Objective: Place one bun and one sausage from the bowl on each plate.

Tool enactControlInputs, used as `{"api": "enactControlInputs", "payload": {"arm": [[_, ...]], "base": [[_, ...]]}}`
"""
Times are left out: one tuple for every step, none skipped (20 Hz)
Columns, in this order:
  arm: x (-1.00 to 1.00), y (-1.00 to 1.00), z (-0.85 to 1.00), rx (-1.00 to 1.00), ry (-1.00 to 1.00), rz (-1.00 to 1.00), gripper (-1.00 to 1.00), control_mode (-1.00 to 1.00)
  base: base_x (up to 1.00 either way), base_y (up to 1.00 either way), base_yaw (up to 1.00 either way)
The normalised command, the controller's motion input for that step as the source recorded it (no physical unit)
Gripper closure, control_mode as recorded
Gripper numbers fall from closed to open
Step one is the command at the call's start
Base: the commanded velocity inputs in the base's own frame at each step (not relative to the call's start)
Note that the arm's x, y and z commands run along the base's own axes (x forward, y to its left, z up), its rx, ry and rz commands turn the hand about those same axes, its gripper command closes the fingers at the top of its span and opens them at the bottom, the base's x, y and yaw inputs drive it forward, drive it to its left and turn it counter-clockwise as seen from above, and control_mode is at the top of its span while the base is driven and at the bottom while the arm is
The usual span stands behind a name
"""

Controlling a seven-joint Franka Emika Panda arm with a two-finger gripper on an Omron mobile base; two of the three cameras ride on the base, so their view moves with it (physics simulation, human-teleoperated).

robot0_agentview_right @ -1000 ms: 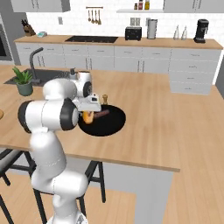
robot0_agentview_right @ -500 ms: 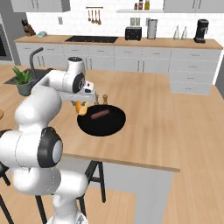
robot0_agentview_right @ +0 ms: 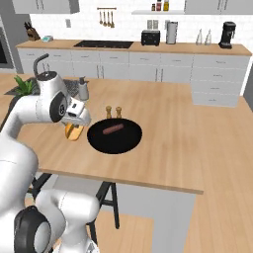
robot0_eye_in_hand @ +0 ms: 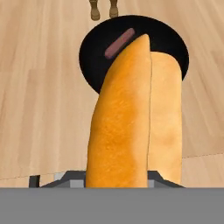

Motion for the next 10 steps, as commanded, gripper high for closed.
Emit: {"api": "enactControlInputs", "payload": {"arm": [[-1.00, -0.28, -0.31, -0.04, 0.00, -0.15, 1.00, -1.00], [-1.00, -0.48, -0.41, 0.00, 0.00, -0.12, 1.00, -1.00], [-0.94, -0.76, -0.44, 0.00, 0.00, -0.09, 1.00, -1.00], [-0.51, -0.91, -0.28, 0.03, 0.00, -0.05, 1.00, -1.00], [-0.21, -0.50, -0.01, 0.09, -0.01, 0.00, 1.00, -1.00], [-0.01, -0.22, -0.03, 0.02, 0.00, 0.00, 1.00, -1.00], [0.00, -0.05, -0.03, 0.00, 0.00, 0.00, 1.00, -1.00], [0.00, 0.00, -0.02, 0.00, 0.00, 0.00, 1.00, -1.00], [0.00, 0.00, 0.00, 0.00, 0.00, 0.00, 1.00, -1.00], [0.00, 0.00, 0.00, 0.00, 0.00, 0.00, 1.00, -1.00]], "base": [[0.00, 0.00, 0.00], [0.00, 0.00, 0.00], [0.00, 0.00, 0.00], [0.00, 0.00, 0.00], [0.00, 0.00, 0.00], [0.00, 0.00, 0.00], [0.00, 0.00, 0.00], [0.00, 0.00, 0.00], [0.00, 0.00, 0.00], [0.00, 0.00, 0.00]]}}
